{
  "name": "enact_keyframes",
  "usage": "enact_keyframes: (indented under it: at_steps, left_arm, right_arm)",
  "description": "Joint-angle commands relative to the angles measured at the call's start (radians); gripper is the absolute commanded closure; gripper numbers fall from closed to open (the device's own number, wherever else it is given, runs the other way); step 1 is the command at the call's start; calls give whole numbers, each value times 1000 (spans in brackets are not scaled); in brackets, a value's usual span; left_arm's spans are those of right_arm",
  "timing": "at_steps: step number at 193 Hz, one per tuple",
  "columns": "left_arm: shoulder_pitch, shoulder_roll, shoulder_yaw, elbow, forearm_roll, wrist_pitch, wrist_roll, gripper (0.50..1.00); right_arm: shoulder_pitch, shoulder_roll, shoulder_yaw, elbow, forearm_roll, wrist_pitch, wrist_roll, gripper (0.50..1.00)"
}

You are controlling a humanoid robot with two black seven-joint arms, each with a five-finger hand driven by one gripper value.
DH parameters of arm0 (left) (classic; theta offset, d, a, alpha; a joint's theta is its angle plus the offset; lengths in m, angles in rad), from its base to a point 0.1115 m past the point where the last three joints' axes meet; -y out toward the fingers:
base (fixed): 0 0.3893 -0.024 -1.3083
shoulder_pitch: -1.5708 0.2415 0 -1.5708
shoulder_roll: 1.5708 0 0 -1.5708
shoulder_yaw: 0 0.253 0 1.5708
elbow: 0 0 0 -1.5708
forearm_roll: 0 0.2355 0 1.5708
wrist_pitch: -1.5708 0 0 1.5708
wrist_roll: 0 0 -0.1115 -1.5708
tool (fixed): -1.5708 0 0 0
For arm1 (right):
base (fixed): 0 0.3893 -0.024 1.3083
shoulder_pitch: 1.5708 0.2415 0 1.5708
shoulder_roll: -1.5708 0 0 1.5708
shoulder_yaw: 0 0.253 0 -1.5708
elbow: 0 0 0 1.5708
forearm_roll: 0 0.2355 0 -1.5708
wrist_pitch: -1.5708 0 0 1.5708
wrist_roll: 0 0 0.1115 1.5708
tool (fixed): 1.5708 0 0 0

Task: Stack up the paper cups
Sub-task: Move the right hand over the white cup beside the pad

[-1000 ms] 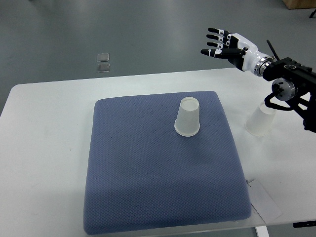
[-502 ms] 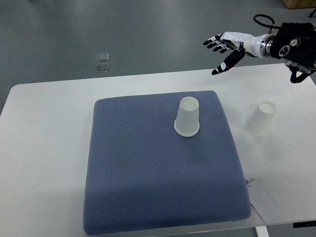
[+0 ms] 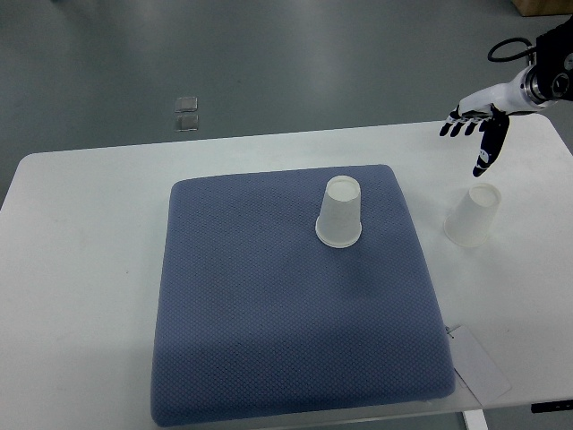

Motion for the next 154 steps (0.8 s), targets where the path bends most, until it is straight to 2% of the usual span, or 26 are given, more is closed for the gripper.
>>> enact_keyframes:
  at_steps: [1, 68, 154]
  left_arm:
    - [0, 0, 0, 0, 0, 0, 0, 500]
    - [0, 0, 0, 0, 0, 0, 0, 500]
    - [1, 0, 0, 0, 0, 0, 0, 500]
  right_arm:
    - [5, 0, -15, 14, 2, 5, -23, 585]
    - [-2, 2, -30, 14, 0, -41, -36, 585]
    - [-28, 11, -69, 22, -3, -47, -38, 585]
